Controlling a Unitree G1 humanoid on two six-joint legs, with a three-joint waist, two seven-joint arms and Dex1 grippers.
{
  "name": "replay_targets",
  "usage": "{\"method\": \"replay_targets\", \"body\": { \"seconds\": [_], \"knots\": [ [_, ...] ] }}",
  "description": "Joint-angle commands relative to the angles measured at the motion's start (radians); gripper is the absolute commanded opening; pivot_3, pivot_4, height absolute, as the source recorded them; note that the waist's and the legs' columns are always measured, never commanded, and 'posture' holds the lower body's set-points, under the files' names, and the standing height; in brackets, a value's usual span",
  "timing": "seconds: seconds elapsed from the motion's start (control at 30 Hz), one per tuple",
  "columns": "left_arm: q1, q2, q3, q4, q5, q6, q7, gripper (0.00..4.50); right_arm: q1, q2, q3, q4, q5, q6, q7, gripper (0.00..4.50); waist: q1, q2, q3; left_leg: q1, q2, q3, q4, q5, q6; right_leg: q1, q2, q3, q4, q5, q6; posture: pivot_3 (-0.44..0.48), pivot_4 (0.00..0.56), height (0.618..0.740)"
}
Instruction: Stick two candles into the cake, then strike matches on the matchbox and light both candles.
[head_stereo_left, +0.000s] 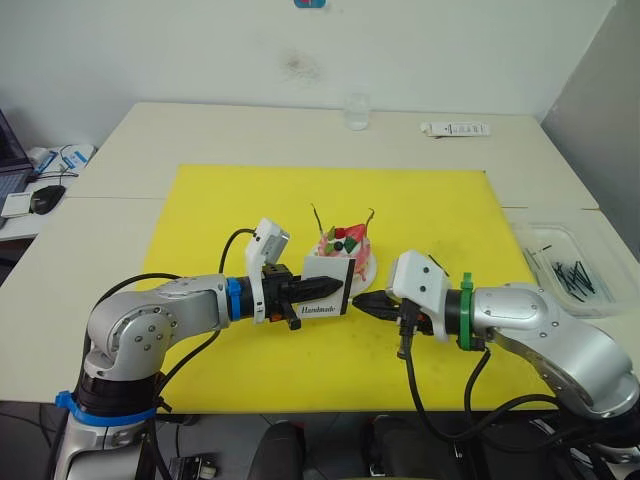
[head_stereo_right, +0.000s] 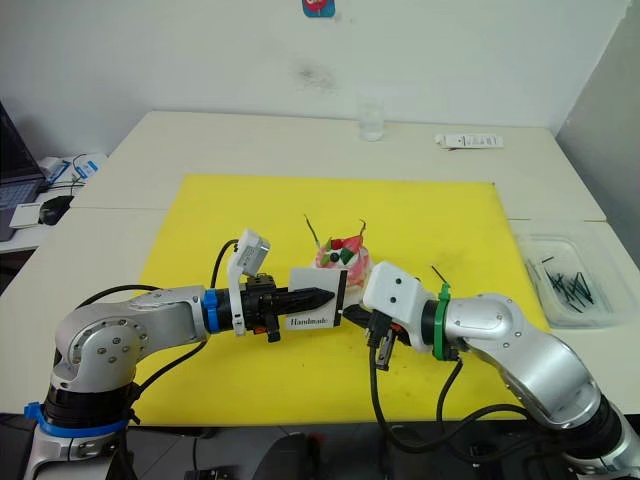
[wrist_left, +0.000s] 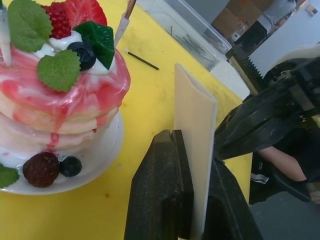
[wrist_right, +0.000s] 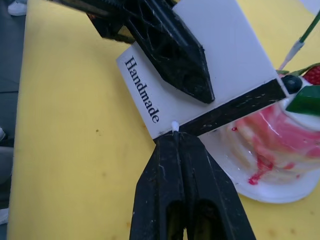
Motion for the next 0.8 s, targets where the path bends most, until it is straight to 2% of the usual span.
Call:
{"method": "replay_targets", "body": {
  "seconds": [0.03, 0.67, 0.8],
  "knots": [
    [-0.012, -0.007, 0.02, -0.016, -0.026, 0.002, 0.007, 0.0, -0.023, 0.001, 0.01, 0.001, -0.034, -0.019, -0.012, 0.02, 0.0, 0.0, 0.0, 0.0, 0.0, 0.0, 0.0, 0.0, 0.0, 0.0, 0.0, 0.0, 0.0, 0.0, 0.0, 0.0, 0.15, 0.74],
    [0.006, -0.034, 0.016, -0.05, -0.064, 0.004, 0.033, 0.0, -0.044, 0.053, 0.042, 0.057, -0.114, -0.036, -0.016, 0.02, 0.0, 0.0, 0.0, 0.0, 0.0, 0.0, 0.0, 0.0, 0.0, 0.0, 0.0, 0.0, 0.0, 0.0, 0.0, 0.0, 0.15, 0.74],
    [-0.009, -0.084, 0.028, -0.046, -0.103, -0.001, 0.066, 0.0, -0.052, 0.058, 0.062, 0.062, -0.119, -0.038, 0.001, 0.02, 0.0, 0.0, 0.0, 0.0, 0.0, 0.0, 0.0, 0.0, 0.0, 0.0, 0.0, 0.0, 0.0, 0.0, 0.0, 0.0, 0.15, 0.74]
  ]
}}
